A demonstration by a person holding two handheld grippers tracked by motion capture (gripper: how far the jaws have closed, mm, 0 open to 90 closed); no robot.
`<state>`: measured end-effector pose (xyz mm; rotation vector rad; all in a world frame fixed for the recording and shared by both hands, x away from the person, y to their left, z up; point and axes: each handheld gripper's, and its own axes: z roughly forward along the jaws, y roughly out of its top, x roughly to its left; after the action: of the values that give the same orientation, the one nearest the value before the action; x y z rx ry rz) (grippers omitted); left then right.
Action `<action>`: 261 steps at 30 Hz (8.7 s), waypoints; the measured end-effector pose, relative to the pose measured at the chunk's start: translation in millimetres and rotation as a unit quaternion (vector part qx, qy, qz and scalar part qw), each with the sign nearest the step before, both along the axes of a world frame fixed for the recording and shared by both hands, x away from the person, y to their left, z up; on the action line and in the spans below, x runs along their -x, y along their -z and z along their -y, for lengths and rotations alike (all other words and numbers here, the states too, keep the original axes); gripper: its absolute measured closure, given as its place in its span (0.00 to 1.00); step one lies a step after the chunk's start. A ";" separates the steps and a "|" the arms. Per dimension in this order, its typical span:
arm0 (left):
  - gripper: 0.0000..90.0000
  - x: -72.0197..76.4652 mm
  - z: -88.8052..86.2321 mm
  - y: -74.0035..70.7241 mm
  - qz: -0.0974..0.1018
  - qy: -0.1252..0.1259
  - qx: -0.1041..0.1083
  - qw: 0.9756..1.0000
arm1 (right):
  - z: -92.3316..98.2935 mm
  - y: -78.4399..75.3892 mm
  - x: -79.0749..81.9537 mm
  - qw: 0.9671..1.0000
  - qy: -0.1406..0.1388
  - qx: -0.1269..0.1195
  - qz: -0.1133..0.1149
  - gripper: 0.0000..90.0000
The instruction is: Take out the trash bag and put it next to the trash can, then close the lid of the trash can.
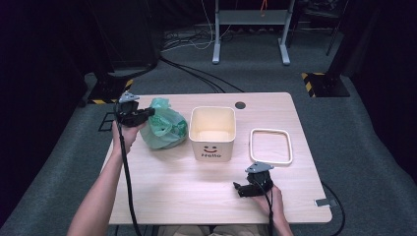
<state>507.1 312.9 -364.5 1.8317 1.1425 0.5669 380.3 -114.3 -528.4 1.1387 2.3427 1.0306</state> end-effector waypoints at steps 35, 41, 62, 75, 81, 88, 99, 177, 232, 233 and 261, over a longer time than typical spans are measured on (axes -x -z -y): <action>0.05 56.9 -15.4 22.1 0.002 -0.031 -0.016 0.999 | -0.9 0.1 0.2 1.000 0.003 0.001 0.000 0.13; 0.03 71.0 -17.6 25.2 0.009 -0.032 -0.014 0.999 | -1.4 0.1 -0.2 1.000 0.002 0.003 0.002 0.13; 0.02 111.0 -19.0 75.7 -0.021 -0.031 -0.035 0.999 | -2.2 0.2 -0.3 1.000 0.003 0.005 0.001 0.12; 0.01 114.2 -10.0 131.6 -0.077 -0.033 -0.062 0.995 | -2.1 0.2 -0.4 1.000 0.003 0.004 0.001 0.12; 0.00 114.2 -6.6 149.8 -0.091 -0.040 -0.063 0.993 | -2.1 0.2 -0.2 1.000 0.004 0.004 0.001 0.12; 0.00 115.0 -0.5 161.8 -0.091 -0.044 -0.073 0.992 | -2.0 0.2 -0.3 1.000 0.004 0.004 0.001 0.12; 0.00 114.5 4.0 166.4 -0.095 -0.048 -0.077 0.991 | -1.8 0.3 -0.3 1.000 0.003 0.004 0.001 0.12; 0.04 120.1 9.0 165.8 -0.090 -0.045 -0.078 0.992 | 108.4 -48.0 -50.4 0.991 0.132 -0.011 -0.007 0.02; 0.04 119.6 8.5 165.5 -0.091 -0.052 -0.078 0.991 | 144.0 -18.2 -117.4 0.954 0.296 0.022 -0.035 0.90; 0.04 119.6 8.5 165.5 -0.091 -0.052 -0.078 0.991 | 143.9 -18.2 -117.7 0.954 0.297 0.020 -0.035 0.90; 0.04 119.5 8.7 165.9 -0.090 -0.053 -0.076 0.992 | 150.3 -48.5 -112.4 0.955 0.291 -0.036 -0.041 0.90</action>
<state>387.5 304.2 -530.3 1.9917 1.3554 0.5723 492.7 -264.6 -480.0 1.7807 1.8387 0.8599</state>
